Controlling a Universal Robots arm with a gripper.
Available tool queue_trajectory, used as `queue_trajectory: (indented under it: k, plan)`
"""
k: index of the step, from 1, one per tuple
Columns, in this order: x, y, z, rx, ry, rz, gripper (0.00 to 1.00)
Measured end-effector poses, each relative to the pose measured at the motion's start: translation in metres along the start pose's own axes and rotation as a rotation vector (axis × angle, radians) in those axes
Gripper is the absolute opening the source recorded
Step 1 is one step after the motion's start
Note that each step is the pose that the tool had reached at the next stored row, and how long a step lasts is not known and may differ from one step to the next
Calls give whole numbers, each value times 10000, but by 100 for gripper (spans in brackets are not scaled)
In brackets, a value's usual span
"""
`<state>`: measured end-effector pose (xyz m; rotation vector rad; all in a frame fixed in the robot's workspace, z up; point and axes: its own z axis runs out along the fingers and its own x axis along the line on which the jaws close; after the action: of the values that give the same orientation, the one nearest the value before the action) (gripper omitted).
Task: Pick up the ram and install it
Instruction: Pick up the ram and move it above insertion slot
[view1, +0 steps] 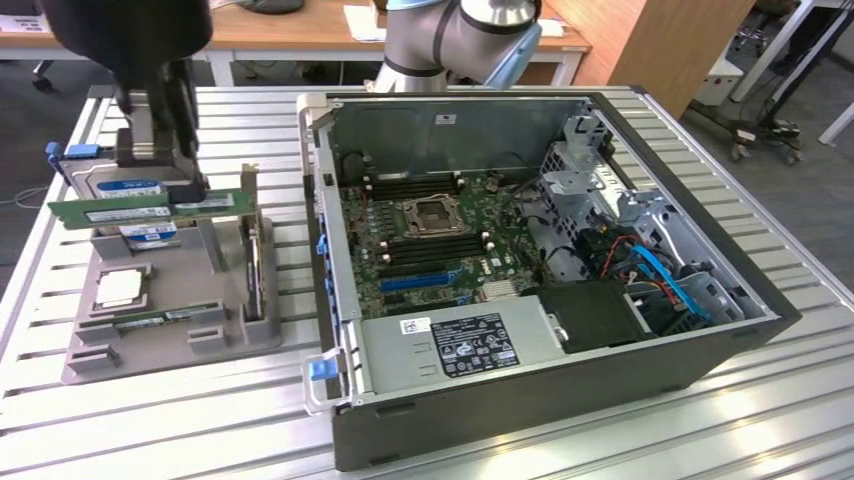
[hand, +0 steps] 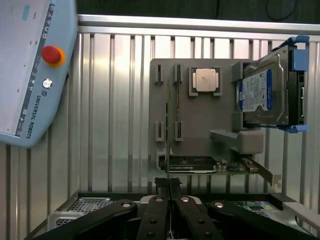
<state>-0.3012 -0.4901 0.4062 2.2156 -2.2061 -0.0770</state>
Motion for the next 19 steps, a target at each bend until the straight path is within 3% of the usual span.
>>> queue_trajectory:
  k: [19]
  plan:
    - [2,-550,-25,0,0,0,11]
